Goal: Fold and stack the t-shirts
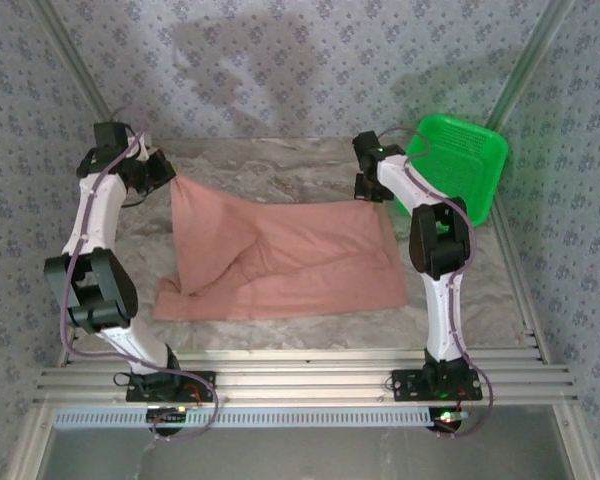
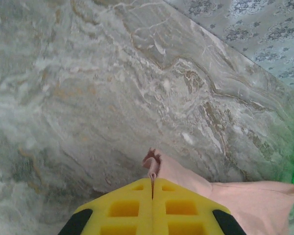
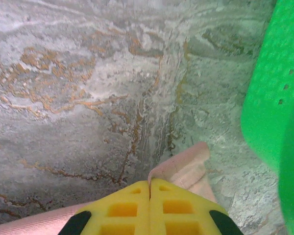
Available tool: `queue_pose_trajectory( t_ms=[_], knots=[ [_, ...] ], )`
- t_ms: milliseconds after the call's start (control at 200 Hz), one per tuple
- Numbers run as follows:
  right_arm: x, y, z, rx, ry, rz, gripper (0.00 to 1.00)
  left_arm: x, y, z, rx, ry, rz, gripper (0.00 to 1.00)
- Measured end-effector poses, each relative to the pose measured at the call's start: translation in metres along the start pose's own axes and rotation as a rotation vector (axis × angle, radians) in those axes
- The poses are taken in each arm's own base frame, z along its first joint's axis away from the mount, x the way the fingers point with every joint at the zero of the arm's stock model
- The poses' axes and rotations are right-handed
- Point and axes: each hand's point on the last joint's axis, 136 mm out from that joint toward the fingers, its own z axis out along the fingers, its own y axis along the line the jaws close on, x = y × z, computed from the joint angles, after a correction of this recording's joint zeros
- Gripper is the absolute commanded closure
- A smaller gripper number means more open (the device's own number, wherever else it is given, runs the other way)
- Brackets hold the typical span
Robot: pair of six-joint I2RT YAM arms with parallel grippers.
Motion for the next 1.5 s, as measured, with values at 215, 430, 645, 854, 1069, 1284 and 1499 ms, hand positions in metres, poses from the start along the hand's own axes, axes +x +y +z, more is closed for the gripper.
queue_pose_trajectory(
  t_ms=[215, 430, 645, 854, 1069, 1284, 1499],
  knots=[
    [-0.009, -0.004, 0.001, 0.001, -0.030, 0.004, 1.00, -0.010, 0.004, 0.018, -0.049, 0.025, 0.084, 1.00],
    [-0.013, -0.004, 0.001, -0.002, -0.045, 0.001, 1.00, -0.026, 0.003, 0.030, -0.079, 0.018, 0.165, 1.00],
    [-0.016, -0.003, 0.001, -0.006, -0.057, -0.007, 1.00, -0.043, -0.018, 0.036, -0.096, -0.019, 0.274, 1.00],
    [-0.014, -0.003, 0.005, -0.005, -0.053, -0.008, 1.00, -0.063, -0.054, 0.038, -0.103, -0.083, 0.416, 1.00],
    [-0.002, -0.006, 0.014, 0.006, -0.024, -0.016, 1.00, -0.065, -0.059, 0.058, -0.178, -0.080, 0.492, 1.00],
    [-0.002, -0.006, 0.014, 0.007, -0.024, -0.026, 1.00, -0.062, -0.043, 0.074, -0.244, -0.054, 0.493, 1.00],
    [-0.003, -0.005, 0.014, 0.000, -0.028, -0.025, 1.00, -0.058, -0.038, 0.078, -0.251, -0.042, 0.490, 1.00]
  ],
)
